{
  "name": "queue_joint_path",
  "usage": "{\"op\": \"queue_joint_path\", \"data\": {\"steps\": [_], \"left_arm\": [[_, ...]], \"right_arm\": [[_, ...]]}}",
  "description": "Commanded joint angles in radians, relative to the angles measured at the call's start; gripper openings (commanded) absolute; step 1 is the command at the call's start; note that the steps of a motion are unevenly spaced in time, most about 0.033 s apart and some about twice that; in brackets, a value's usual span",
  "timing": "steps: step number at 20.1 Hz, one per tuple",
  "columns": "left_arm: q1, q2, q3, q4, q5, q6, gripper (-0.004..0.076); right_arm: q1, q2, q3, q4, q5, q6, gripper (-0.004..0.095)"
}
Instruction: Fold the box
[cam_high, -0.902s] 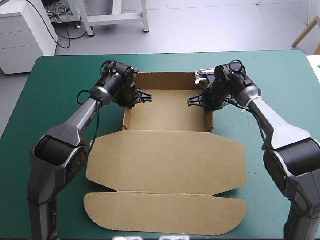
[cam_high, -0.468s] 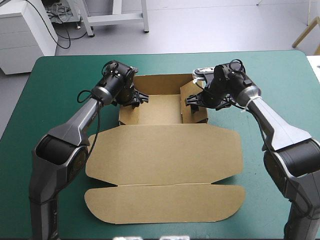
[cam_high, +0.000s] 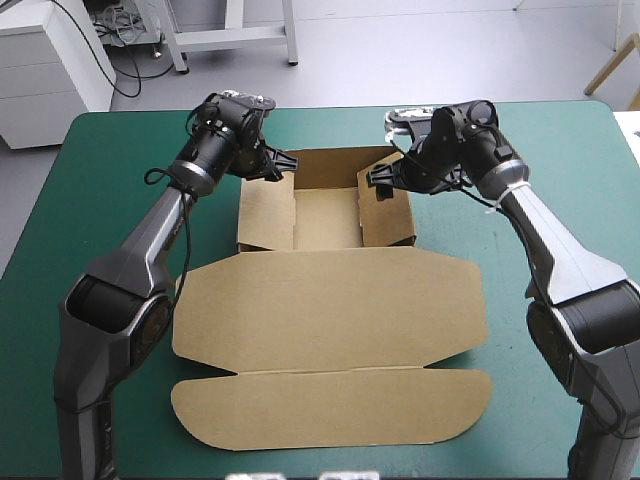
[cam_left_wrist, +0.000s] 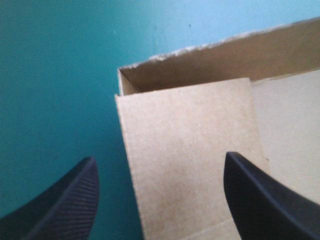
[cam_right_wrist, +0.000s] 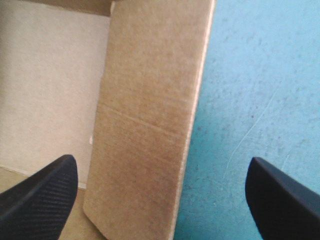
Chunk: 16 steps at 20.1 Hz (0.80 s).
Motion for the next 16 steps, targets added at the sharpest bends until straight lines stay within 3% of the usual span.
{"op": "queue_joint_path", "data": {"steps": [1,2,4,5,6,7,11,16], "left_arm": [[-0.001,-0.132,-0.069,0.026,0.053,0.064,0.0498],[-0.001,-0.156,-0.069,0.027,0.054,0.068,0.0484],[-0.001,-0.228,-0.069,0.031,0.054,0.087,0.0379],[-0.001,-0.285,-0.069,0.031,0.054,0.124,0.0249],[-0.001,-0.315,-0.069,0.031,0.054,0.140,0.0187],[-0.001,-0.377,-0.062,0.033,0.054,0.157,0.0015],[-0.001,-0.586,0.068,0.036,0.054,0.172,-0.0010],[-0.001,-0.955,0.465,0.012,0.054,0.192,-0.0010]], "right_arm": [[-0.002,-0.068,-0.122,0.002,0.034,-0.002,0.0837],[-0.002,-0.077,-0.134,0.002,0.034,-0.002,0.0837],[-0.002,-0.107,-0.134,0.002,0.034,-0.002,0.0836],[-0.002,-0.131,-0.112,-0.001,0.034,-0.002,0.0835],[-0.002,-0.142,-0.096,-0.001,0.034,-0.002,0.0835],[-0.002,-0.172,-0.053,0.008,0.034,-0.002,0.0835],[-0.002,-0.256,0.109,0.010,0.032,-0.002,0.0833],[-0.002,-0.227,0.175,0.016,-0.078,0.009,0.0833]]}}
